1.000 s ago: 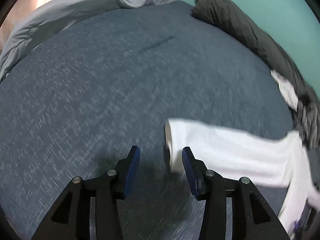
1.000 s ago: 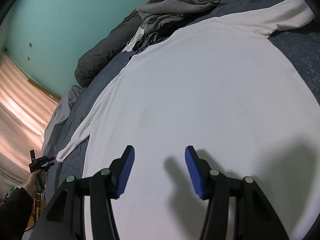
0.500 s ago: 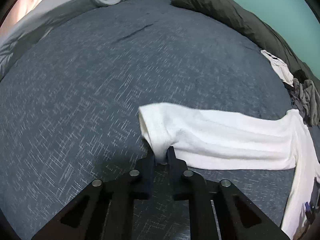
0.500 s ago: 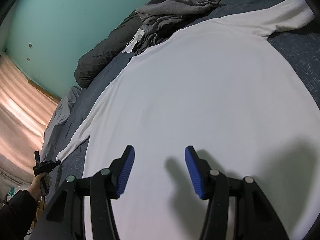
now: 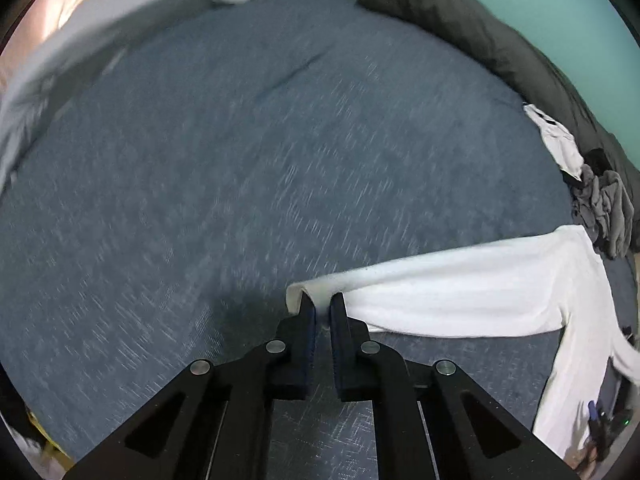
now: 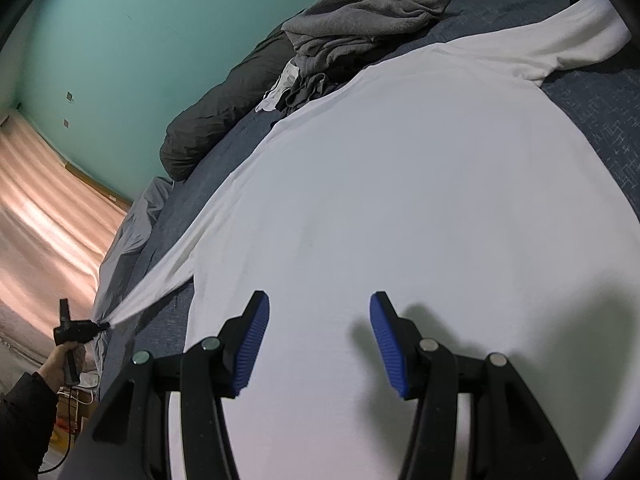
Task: Fold clothes
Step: 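Grasp the sleeve cuff with the left tool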
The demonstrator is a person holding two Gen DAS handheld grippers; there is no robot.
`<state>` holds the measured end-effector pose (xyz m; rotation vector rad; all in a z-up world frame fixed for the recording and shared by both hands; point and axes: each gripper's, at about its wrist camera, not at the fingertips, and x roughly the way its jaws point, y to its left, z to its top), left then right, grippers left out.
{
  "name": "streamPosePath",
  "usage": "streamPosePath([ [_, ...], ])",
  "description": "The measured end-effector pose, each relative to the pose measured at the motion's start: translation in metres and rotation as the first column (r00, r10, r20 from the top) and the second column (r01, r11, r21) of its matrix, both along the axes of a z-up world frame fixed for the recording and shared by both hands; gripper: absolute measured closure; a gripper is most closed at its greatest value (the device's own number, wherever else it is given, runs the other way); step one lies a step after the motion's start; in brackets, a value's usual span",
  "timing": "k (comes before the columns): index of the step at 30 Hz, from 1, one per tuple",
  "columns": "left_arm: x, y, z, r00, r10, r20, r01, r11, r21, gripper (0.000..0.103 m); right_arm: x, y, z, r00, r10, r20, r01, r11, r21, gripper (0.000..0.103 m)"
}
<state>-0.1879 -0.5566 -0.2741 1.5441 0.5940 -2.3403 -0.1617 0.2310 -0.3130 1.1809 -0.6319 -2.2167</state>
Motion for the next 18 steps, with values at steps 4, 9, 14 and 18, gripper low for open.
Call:
streamPosePath([
  [4, 0.011, 0.005, -0.041, 0.995, 0.019, 0.1, -0.031, 0.993, 0.117, 0.092, -0.001, 0.0, 0.0, 1.0, -0.003, 0.001, 0.003, 1.0, 0.0, 0.05],
  [9, 0.022, -0.011, -0.033, 0.996, 0.082, 0.033, -0.085, 0.993, 0.088, 0.066, -0.003, 0.0, -0.004, 1.0, -0.006, 0.01, 0.006, 1.0, 0.004, 0.05],
  [14, 0.02, -0.026, -0.016, 0.991, 0.114, -0.064, -0.114, 0.993, 0.015, 0.066, -0.002, -0.002, -0.006, 1.0, -0.001, 0.009, 0.001, 1.0, 0.012, 0.05],
  [18, 0.005, -0.025, -0.024, 0.992, 0.096, -0.077, -0.094, 0.995, 0.028, 0.066, -0.002, -0.005, -0.008, 1.0, 0.006, 0.009, -0.006, 1.0, 0.025, 0.05],
])
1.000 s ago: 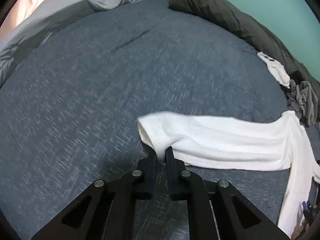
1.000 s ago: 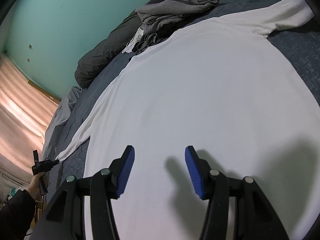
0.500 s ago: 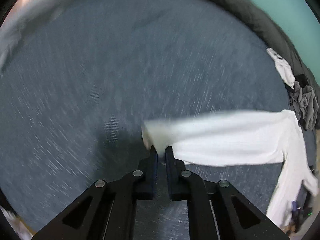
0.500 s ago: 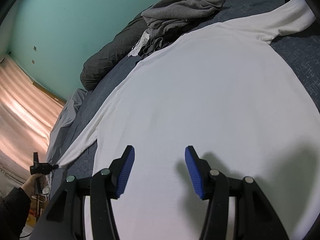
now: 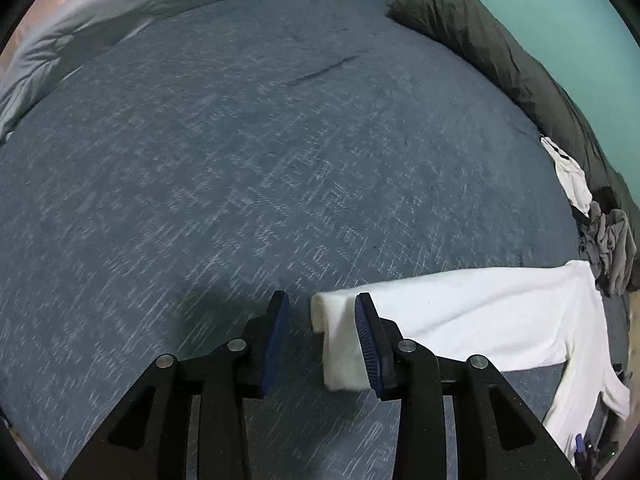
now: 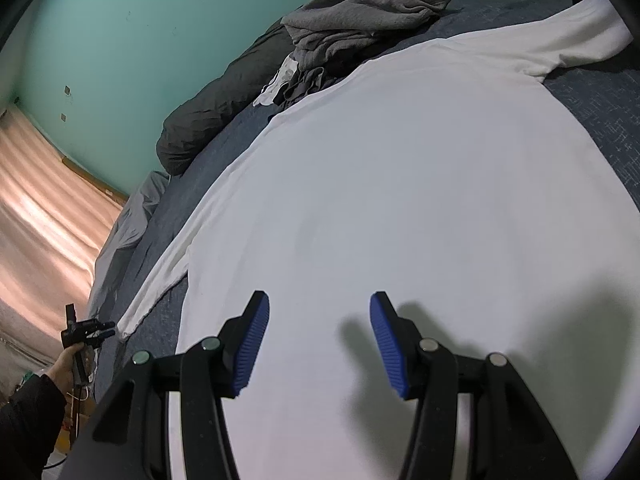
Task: Fold clothes
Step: 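Grasp the sleeve cuff with the left tool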
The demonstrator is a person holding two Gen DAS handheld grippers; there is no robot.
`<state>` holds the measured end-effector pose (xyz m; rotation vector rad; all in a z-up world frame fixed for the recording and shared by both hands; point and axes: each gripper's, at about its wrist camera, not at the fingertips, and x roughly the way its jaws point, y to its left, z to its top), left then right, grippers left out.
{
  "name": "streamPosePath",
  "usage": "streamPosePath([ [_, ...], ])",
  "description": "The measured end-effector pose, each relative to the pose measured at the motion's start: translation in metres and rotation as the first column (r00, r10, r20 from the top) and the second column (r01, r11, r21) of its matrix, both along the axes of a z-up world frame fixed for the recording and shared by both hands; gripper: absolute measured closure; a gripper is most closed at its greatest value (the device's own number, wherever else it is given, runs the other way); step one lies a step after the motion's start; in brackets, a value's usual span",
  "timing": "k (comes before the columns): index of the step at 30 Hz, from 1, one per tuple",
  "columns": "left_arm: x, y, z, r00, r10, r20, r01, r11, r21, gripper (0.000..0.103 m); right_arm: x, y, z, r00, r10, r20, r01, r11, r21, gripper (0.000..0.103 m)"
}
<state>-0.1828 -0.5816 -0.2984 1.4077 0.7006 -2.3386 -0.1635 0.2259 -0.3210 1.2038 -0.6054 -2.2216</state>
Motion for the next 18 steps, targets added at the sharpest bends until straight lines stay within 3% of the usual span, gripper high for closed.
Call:
streamPosePath([
  [5, -0.01, -0.004, -0.018, 1.0, 0.005, -0.008, -0.004, 0.998, 0.066, 0.068, -0.001, -0.001, -0.003, 1.0, 0.002, 0.005, -0.002, 1.0, 0.013, 0.05],
  [7, -0.012, -0.002, -0.022, 1.0, -0.011, -0.007, 0.012, 0.998, 0.068, 0.086, -0.002, -0.001, -0.004, 1.0, -0.001, 0.006, 0.001, 1.0, 0.016, 0.05],
  [10, -0.011, 0.0, -0.015, 0.999, -0.024, -0.032, 0.025, 0.999, 0.039, 0.096, -0.002, -0.002, -0.006, 1.0, 0.001, 0.007, -0.001, 1.0, 0.019, 0.05],
  [18, -0.023, -0.003, 0.043, 0.993, -0.003, -0.116, -0.01, 0.994, -0.108, 0.096, 0.001, -0.005, -0.007, 1.0, 0.013, 0.004, -0.013, 1.0, 0.028, 0.05],
])
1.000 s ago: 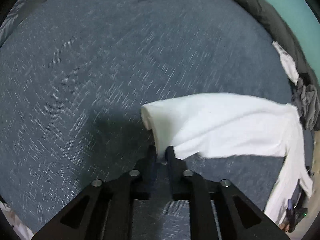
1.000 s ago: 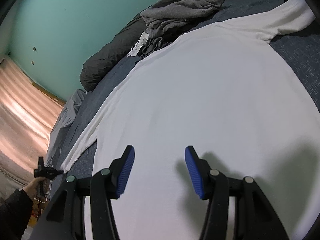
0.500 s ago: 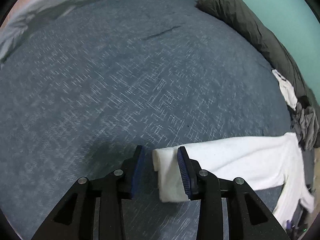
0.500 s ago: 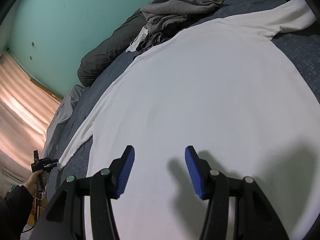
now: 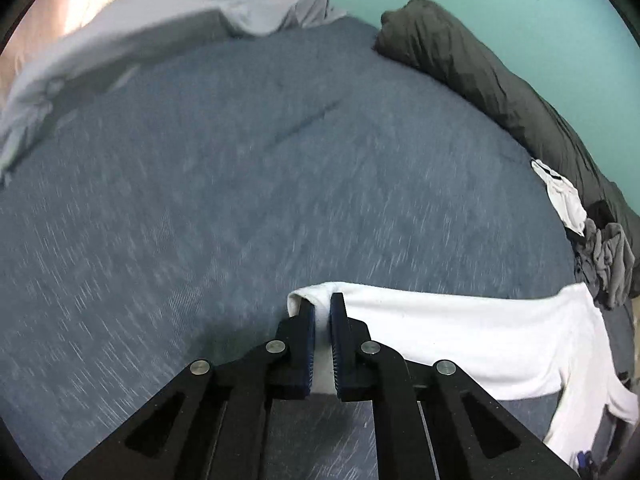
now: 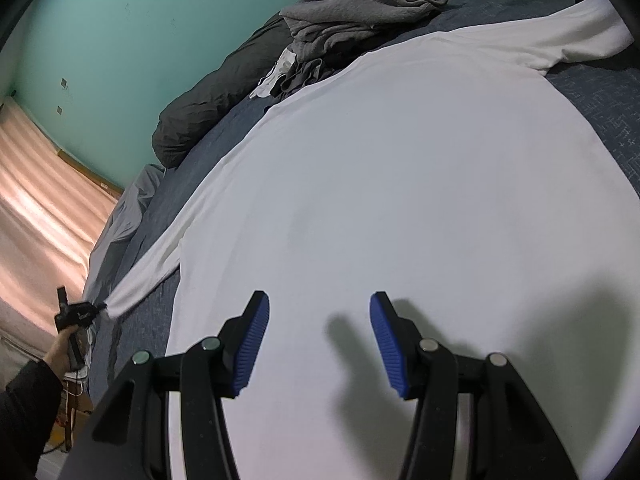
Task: Fold clothes
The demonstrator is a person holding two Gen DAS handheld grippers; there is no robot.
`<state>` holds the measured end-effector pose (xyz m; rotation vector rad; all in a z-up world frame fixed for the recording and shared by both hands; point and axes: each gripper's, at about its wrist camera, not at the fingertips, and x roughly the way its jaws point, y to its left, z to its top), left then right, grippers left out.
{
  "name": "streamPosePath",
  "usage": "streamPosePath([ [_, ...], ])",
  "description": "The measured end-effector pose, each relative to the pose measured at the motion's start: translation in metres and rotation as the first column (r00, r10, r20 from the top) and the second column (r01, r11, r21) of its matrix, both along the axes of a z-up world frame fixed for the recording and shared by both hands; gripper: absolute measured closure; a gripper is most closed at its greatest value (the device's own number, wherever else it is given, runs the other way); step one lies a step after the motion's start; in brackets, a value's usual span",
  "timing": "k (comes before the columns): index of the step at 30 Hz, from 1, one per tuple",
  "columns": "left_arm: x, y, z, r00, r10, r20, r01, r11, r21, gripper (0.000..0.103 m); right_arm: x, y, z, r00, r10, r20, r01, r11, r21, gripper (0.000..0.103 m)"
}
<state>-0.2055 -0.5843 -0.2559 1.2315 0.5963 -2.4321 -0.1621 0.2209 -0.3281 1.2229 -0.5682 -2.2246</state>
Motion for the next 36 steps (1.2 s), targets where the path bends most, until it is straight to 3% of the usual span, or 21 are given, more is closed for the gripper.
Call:
streamPosePath([
  [5, -0.024, -0.011, 0.018, 1.0, 0.015, 0.004, -0.014, 0.999, -0.042, 0.096, 0.001, -0.001, -0.001, 1.0, 0.003, 0.0, -0.003, 1.0, 0.009, 0.05],
  [13, -0.045, -0.019, -0.012, 0.998, 0.037, 0.045, -0.036, 0.999, -0.041, 0.095, 0.0, -0.005, -0.003, 1.0, 0.009, 0.001, -0.009, 1.0, 0.029, 0.05],
  [17, -0.043, -0.026, -0.027, 0.997, 0.065, 0.048, -0.065, 0.998, -0.01, 0.085, 0.0, -0.007, -0.003, 1.0, 0.013, 0.0, -0.013, 0.999, 0.038, 0.05],
  [21, -0.025, -0.038, -0.024, 0.994, 0.108, 0.028, -0.107, 0.994, -0.037, 0.079, 0.001, -0.011, -0.002, 1.0, 0.022, -0.008, -0.022, 0.999, 0.04, 0.05],
  [23, -0.013, -0.042, -0.026, 0.993, 0.113, 0.022, -0.113, 0.994, -0.011, 0.076, 0.002, -0.012, -0.001, 1.0, 0.026, -0.012, -0.025, 0.999, 0.041, 0.05],
  [25, -0.007, -0.038, -0.037, 0.997, 0.068, 0.035, -0.07, 0.996, 0.05, 0.073, 0.003, -0.013, 0.0, 1.0, 0.028, -0.015, -0.027, 0.999, 0.04, 0.05],
  [27, -0.003, -0.028, -0.045, 0.998, 0.031, 0.061, -0.035, 0.998, 0.057, 0.068, 0.003, -0.014, 0.001, 0.999, 0.029, -0.018, -0.029, 0.999, 0.038, 0.05],
  [32, 0.0, -0.016, -0.067, 0.998, 0.029, 0.05, -0.036, 0.99, 0.133, 0.068, 0.005, -0.016, 0.003, 0.999, 0.034, -0.025, -0.033, 0.999, 0.036, 0.05],
  [36, -0.011, -0.009, -0.073, 0.999, 0.007, 0.051, -0.013, 0.993, 0.118, 0.068, 0.007, -0.018, 0.005, 0.999, 0.037, -0.031, -0.036, 0.999, 0.034, 0.05],
])
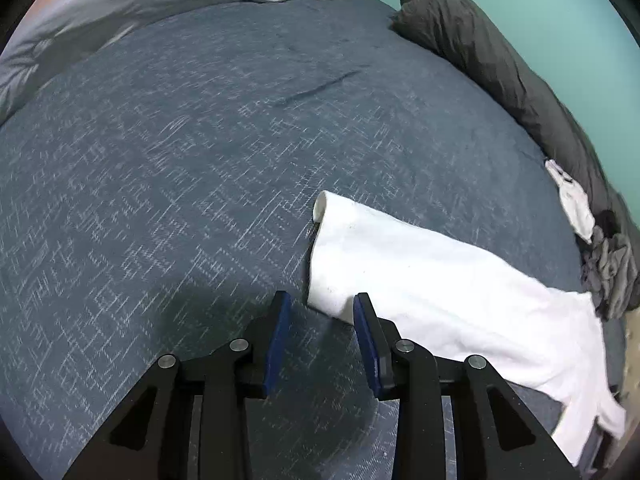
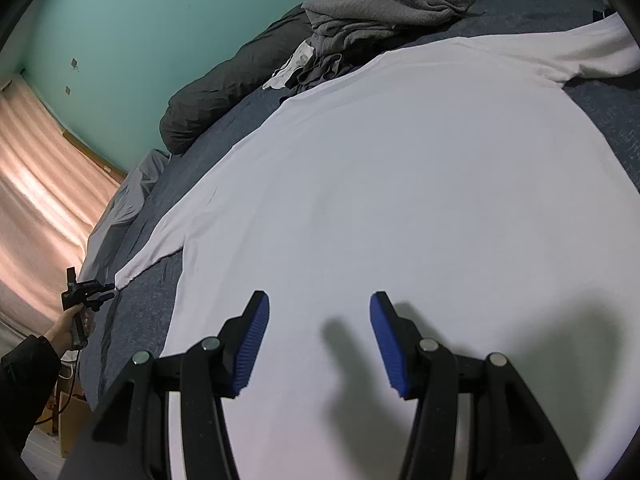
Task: Fold clothes
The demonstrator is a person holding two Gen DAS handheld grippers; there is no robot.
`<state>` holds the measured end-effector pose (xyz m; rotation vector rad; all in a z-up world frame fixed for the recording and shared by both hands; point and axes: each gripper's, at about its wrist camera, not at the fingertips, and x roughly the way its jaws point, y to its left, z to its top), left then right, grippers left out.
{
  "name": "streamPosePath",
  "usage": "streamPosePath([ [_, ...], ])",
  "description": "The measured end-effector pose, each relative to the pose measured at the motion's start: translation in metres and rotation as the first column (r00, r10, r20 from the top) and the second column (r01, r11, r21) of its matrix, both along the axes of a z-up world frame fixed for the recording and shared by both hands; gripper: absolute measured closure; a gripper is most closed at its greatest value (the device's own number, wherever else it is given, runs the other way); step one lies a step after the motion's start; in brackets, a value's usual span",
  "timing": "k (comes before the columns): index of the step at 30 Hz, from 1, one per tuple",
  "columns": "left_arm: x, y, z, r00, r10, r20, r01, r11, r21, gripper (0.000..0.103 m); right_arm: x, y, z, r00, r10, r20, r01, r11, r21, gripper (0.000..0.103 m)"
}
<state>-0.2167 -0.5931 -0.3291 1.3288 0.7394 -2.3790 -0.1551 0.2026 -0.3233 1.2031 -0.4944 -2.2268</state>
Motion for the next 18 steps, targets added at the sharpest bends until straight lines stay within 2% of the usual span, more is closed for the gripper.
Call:
streamPosePath([
  [1, -0.003, 0.001, -0.002, 1.0, -0.002, 0.003, 0.002, 1.0, 0.001, 0.07, 0.0, 0.0, 0.0, 1.0, 0.001, -0.001, -0.001, 1.0, 0.0, 0.05],
  [3, -0.006, 0.005, -0.004, 1.0, -0.007, 0.017, 0.007, 1.0, -0.01, 0.096, -0.001, 0.0, -0.001, 1.0, 0.0, 0.001, 0.0, 1.0, 0.0, 0.05],
  [12, -0.009, 0.008, 0.024, 0.999, -0.012, 0.045, 0.017, 0.994, -0.11, 0.098, -0.003, -0.001, -0.002, 1.0, 0.005, 0.006, -0.005, 1.0, -0.006, 0.05],
  [14, -0.01, 0.008, 0.02, 0.998, -0.012, 0.06, 0.018, 0.994, -0.104, 0.098, -0.003, -0.001, -0.002, 1.0, 0.008, 0.007, -0.008, 1.0, -0.008, 0.05],
  [17, -0.012, 0.013, 0.004, 0.992, -0.001, 0.125, 0.014, 0.994, -0.106, 0.093, -0.003, -0.001, -0.002, 1.0, 0.013, 0.013, -0.013, 1.0, -0.008, 0.05],
  [18, -0.009, 0.014, 0.003, 0.993, 0.01, 0.115, 0.002, 0.994, -0.107, 0.092, -0.003, -0.001, -0.002, 1.0, 0.015, 0.015, -0.015, 1.0, -0.008, 0.05],
])
